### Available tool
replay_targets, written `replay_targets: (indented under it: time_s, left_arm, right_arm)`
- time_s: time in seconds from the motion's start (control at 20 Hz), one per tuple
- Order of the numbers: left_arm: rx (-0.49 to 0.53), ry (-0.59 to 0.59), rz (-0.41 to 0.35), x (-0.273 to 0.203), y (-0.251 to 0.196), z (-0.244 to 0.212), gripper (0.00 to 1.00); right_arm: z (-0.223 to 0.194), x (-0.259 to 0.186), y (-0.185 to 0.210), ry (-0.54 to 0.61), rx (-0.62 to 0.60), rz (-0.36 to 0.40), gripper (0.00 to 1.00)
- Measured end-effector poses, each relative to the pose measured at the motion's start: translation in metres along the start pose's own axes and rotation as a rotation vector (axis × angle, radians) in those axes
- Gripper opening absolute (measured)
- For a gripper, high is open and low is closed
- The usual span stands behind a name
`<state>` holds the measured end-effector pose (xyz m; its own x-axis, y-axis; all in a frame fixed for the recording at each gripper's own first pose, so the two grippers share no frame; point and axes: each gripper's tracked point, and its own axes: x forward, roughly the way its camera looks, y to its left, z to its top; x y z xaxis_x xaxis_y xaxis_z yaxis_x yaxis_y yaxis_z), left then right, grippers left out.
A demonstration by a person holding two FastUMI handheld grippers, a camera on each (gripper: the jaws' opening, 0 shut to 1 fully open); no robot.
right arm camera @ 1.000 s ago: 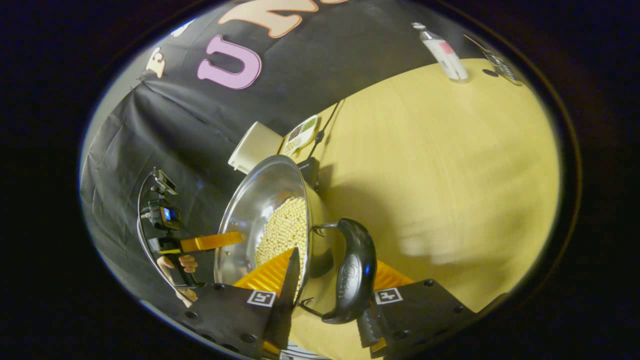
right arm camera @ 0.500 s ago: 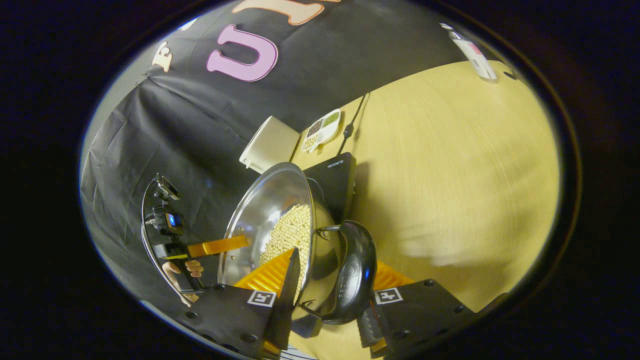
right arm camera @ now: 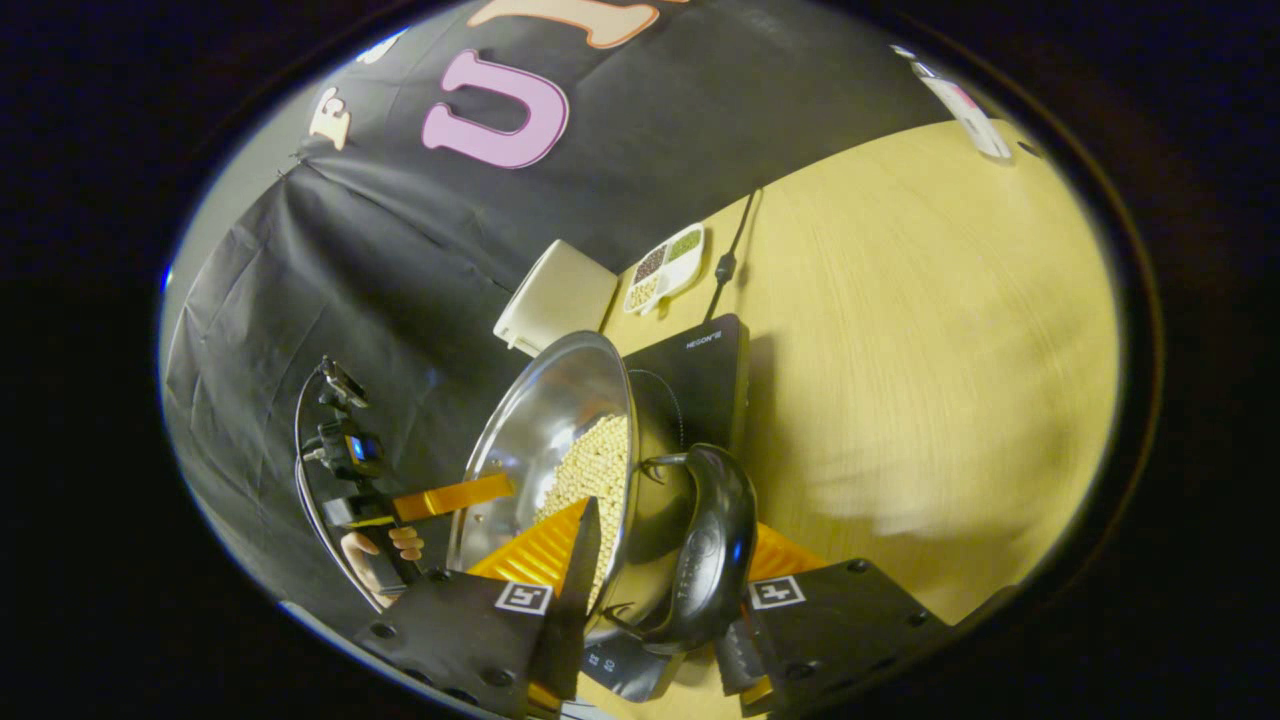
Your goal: First push the handle of the pot to place it horizontally, then grasp the pot with both hands and set it on the induction cooktop.
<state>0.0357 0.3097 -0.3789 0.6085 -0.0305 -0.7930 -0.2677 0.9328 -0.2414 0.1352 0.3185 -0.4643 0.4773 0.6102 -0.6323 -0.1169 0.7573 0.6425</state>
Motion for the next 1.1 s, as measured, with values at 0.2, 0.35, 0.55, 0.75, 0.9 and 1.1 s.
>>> replay_targets:
  time_s: [0.2,0.35,0.55,0.75,0.9,1.1]
  left_arm:
    - [-0.006,-0.024,0.014,0.003,0.005,0.004,0.58]
    - [-0.008,-0.040,0.015,0.005,0.006,0.008,0.58]
    - [-0.012,-0.057,0.018,0.007,0.007,0.009,0.59]
    - [-0.041,-0.077,0.012,0.004,0.005,0.008,0.60]
    - [-0.075,-0.135,0.045,0.003,0.013,0.014,0.78]
    - [-0.147,-0.245,0.055,-0.010,0.016,0.022,0.98]
  right_arm:
    - [0.001,0.003,0.001,-0.014,0.009,0.005,0.48]
    - [0.002,0.001,0.001,-0.024,0.009,0.005,0.48]
    - [0.004,0.001,0.002,-0.033,0.011,0.009,0.48]
    - [0.007,0.000,0.003,-0.036,0.015,0.017,0.48]
    - [0.011,-0.005,0.000,-0.043,0.008,0.009,0.50]
    - [0.029,-0.014,-0.014,-0.111,-0.072,-0.035,0.90]
